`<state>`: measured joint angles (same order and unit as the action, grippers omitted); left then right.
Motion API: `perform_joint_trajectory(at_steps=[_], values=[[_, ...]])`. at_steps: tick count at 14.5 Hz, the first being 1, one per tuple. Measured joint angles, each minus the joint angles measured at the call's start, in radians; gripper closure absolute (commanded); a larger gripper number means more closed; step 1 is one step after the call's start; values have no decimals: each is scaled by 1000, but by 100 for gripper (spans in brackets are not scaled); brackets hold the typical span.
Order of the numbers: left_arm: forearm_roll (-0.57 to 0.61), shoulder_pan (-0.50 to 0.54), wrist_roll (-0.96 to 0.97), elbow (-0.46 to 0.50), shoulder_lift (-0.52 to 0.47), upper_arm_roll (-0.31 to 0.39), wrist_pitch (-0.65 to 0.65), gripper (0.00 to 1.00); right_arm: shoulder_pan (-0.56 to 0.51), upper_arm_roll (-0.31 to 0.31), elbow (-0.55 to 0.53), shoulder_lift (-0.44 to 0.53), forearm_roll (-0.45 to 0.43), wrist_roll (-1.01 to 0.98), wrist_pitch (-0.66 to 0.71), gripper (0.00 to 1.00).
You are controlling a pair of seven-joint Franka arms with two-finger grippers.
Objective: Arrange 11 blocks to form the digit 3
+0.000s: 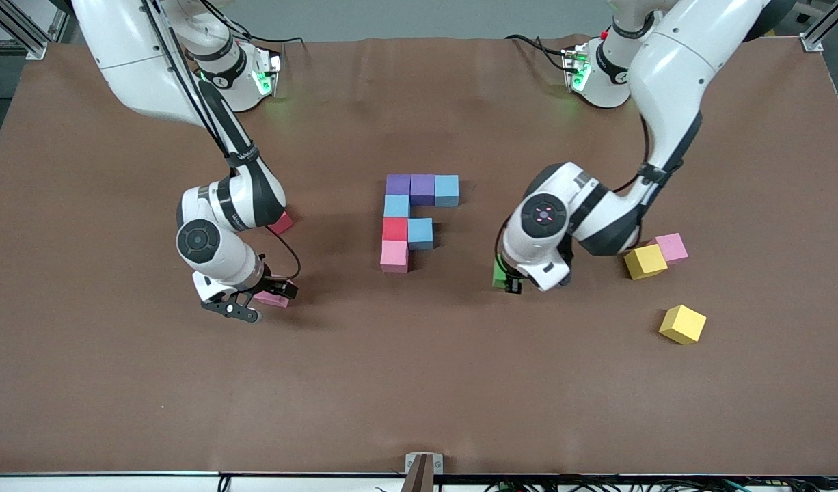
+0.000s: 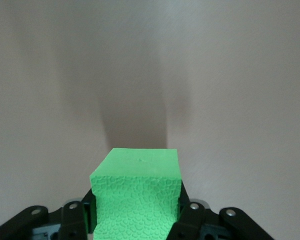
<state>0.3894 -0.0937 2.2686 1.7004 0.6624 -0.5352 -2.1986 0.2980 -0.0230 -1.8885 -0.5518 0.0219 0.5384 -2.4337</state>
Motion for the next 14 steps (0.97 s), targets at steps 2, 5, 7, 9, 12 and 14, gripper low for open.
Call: perform_joint_trajectory(at_steps=[2, 5, 7, 9, 12, 14], values=[[0, -41, 109, 1, 17, 1, -6, 59, 0, 0, -20, 3, 0, -3, -30, 20], [0, -96, 217, 12, 36, 1, -52, 59, 0, 0, -44, 7, 0, -7, -53, 88], [0, -124, 264, 17, 44, 1, -69, 59, 0, 2, -47, 14, -1, -8, -50, 99], [0, -148, 294, 20, 51, 1, -75, 59, 1, 11, -47, 22, -1, -10, -36, 100], [0, -176, 323, 24, 63, 2, -78, 59, 20, 26, -31, 29, -1, -11, -22, 100], [0, -190, 340, 23, 67, 2, -82, 59, 45, 29, -1, 30, -1, -10, 4, 100]])
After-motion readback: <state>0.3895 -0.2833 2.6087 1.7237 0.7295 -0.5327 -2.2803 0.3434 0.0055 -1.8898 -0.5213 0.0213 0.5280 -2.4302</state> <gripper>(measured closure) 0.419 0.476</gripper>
